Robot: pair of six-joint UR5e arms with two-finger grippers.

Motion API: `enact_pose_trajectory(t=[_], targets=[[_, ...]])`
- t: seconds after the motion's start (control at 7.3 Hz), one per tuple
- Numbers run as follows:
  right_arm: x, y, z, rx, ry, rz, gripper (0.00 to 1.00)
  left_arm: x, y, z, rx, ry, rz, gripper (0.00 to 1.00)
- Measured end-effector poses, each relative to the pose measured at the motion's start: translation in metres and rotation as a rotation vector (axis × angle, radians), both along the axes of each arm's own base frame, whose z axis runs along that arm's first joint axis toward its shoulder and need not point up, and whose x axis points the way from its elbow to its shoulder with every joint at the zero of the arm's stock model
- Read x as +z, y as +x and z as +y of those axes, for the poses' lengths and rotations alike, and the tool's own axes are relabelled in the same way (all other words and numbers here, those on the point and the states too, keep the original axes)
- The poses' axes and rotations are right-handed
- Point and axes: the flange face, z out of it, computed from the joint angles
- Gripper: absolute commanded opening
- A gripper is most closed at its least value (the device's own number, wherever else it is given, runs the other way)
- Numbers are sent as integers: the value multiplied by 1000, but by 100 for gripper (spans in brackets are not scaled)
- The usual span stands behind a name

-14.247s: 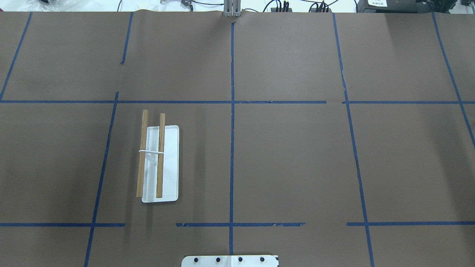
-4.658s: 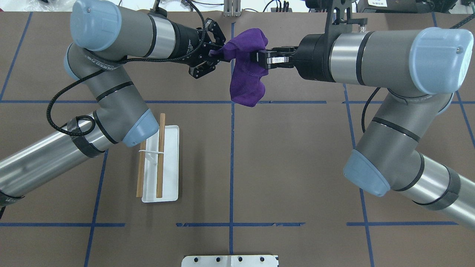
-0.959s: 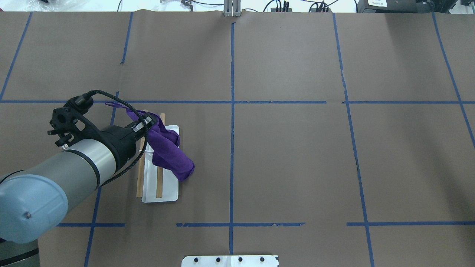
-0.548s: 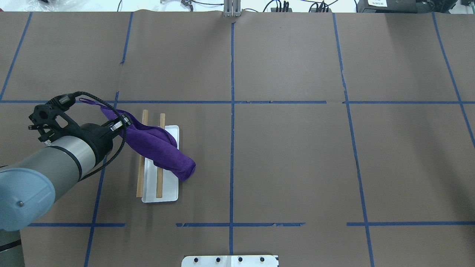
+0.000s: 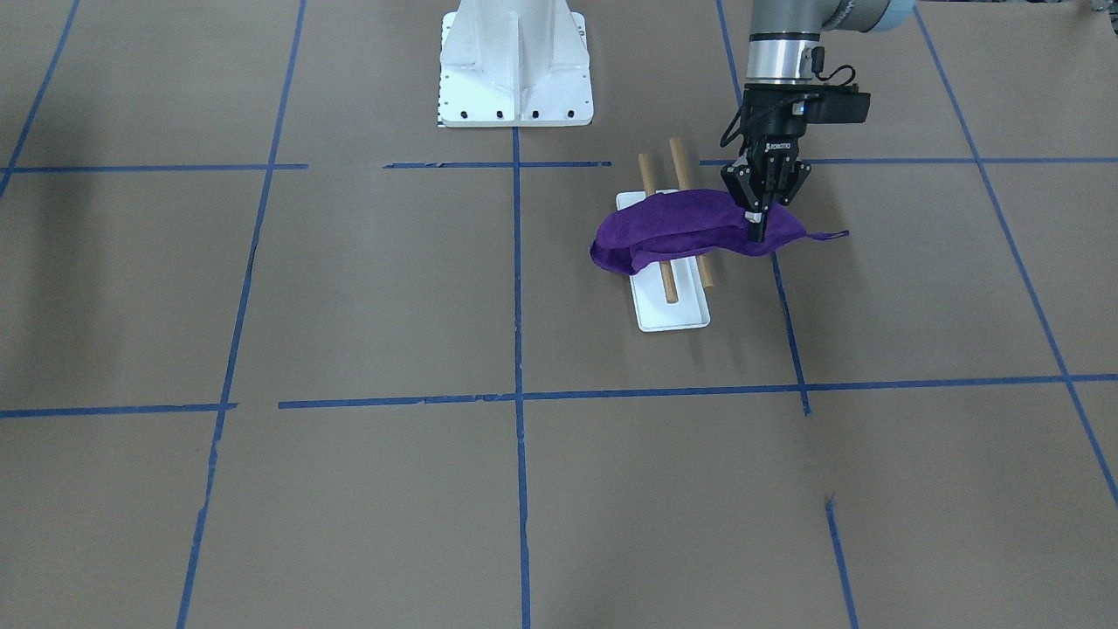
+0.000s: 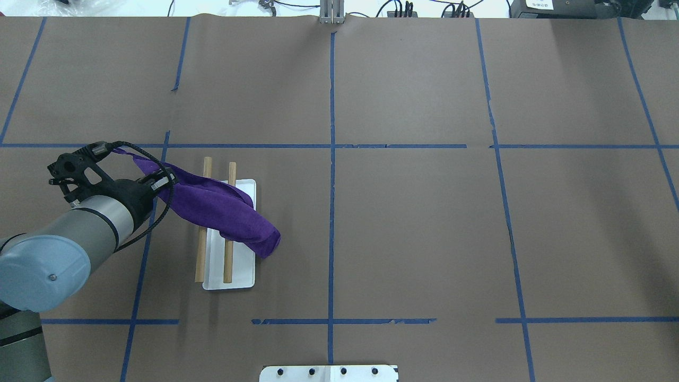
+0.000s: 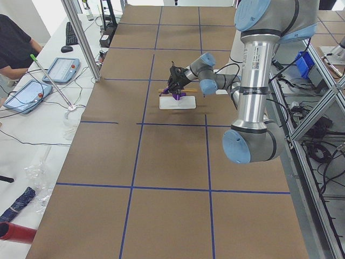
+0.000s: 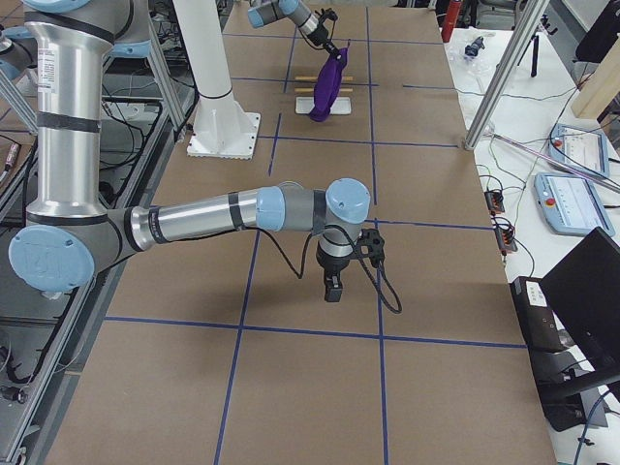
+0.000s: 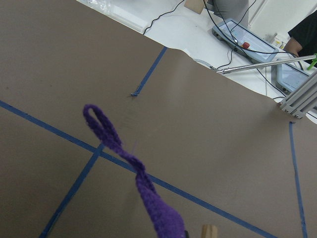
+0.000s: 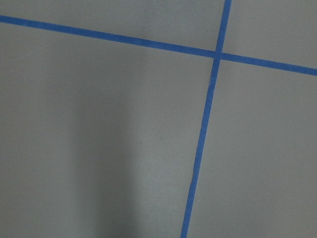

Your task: Hang towel on rack

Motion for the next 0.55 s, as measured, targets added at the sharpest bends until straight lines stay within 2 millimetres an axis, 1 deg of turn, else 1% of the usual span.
enact_pose_trajectory(t=[0.14, 0.27, 0.41, 0.55], targets=[[-1, 1, 0, 4, -1, -13, 100, 17, 2, -1, 10, 14, -11, 0], [-2, 2, 0, 8, -2, -25, 100, 35, -5, -1, 21, 37, -24, 0], [-2, 3, 0, 12, -3, -34, 100, 52, -13, -2, 27, 56, -30, 86], [-3, 3, 1, 14, -3, -40, 100, 63, -15, -4, 31, 66, -30, 100]])
